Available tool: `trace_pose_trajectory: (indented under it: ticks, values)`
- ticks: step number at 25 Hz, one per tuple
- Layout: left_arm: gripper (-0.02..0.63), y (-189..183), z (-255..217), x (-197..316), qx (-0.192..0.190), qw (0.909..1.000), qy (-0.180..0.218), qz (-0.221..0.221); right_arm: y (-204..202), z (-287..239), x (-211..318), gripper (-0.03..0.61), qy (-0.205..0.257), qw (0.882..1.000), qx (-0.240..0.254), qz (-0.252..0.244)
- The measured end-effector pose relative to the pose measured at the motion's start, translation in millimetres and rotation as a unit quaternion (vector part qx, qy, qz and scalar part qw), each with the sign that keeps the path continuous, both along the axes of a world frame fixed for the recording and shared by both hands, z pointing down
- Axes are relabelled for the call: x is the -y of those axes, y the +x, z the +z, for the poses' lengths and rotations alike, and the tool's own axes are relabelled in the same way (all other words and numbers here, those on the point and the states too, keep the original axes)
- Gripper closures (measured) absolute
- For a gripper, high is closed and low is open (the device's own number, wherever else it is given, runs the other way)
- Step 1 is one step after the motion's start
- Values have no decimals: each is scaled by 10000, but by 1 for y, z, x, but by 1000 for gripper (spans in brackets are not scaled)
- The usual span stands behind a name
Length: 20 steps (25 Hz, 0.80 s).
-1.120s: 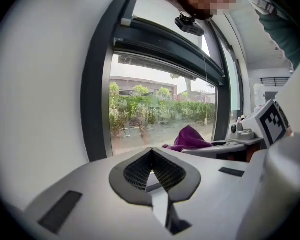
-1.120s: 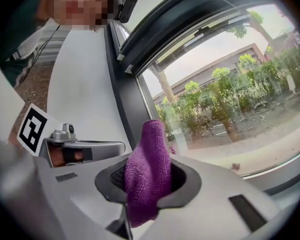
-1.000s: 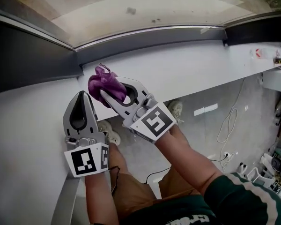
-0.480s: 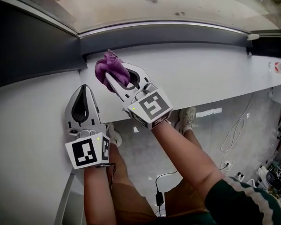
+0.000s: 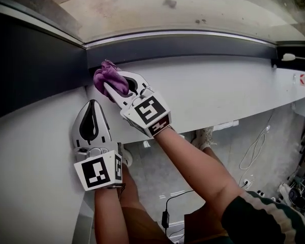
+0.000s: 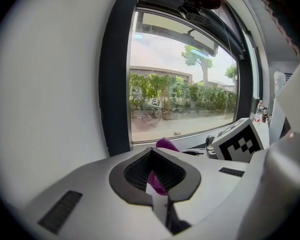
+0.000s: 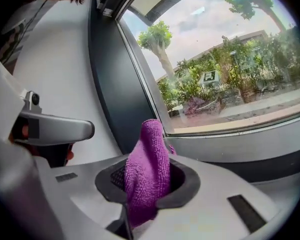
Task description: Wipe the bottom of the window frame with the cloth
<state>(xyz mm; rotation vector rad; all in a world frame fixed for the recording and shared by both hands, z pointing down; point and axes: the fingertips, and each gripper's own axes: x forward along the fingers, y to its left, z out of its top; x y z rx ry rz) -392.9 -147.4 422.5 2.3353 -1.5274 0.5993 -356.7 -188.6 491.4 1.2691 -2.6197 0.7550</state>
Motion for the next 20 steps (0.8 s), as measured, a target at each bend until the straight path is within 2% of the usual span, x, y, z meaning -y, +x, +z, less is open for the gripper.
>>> trace_pose_trajectory:
  ticks: [7, 12, 20]
  values:
    - [606, -3, 16, 5, 122, 9995, -236, -193, 9, 30, -3, 482, -438, 9980, -435, -147]
    - [606, 5, 16, -1, 43, 9997, -240, -83, 26, 42, -13, 482, -655, 9961, -586, -67]
    - [606, 24, 20, -7, 243, 9990, -328, 181, 61, 38, -15, 482, -659, 9952, -687, 207]
